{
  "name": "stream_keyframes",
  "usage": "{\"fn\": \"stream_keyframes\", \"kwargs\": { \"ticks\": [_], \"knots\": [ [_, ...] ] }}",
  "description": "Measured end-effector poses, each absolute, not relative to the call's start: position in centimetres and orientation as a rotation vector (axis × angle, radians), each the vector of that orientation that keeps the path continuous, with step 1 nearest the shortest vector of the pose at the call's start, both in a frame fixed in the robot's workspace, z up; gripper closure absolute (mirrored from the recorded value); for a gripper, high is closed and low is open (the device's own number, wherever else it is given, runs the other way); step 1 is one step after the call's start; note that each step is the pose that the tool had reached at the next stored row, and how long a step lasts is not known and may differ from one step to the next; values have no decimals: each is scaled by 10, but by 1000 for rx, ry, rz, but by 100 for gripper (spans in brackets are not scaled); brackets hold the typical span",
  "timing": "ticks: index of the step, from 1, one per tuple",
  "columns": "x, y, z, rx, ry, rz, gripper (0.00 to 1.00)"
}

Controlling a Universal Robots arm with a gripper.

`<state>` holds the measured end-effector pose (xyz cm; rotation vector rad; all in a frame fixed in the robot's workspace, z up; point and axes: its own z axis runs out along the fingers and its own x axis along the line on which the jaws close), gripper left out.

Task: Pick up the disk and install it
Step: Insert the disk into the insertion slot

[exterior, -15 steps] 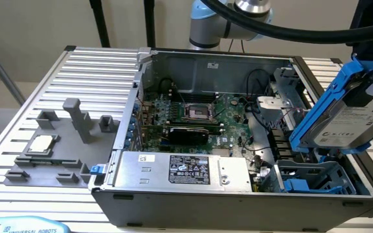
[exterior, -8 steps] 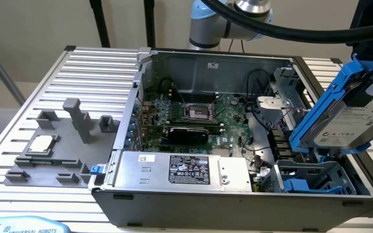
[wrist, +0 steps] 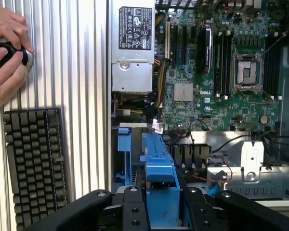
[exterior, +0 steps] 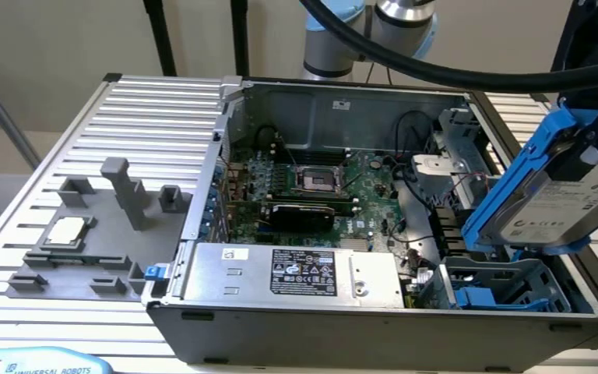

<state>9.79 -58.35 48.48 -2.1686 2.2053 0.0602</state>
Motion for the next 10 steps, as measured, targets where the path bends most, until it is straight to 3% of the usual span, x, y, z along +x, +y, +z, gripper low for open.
{"fn": "stream_keyframes", "kwargs": {
  "ticks": [10],
  "knots": [
    [102, -584, 474, -2193, 2213, 72, 67]
  ]
}}
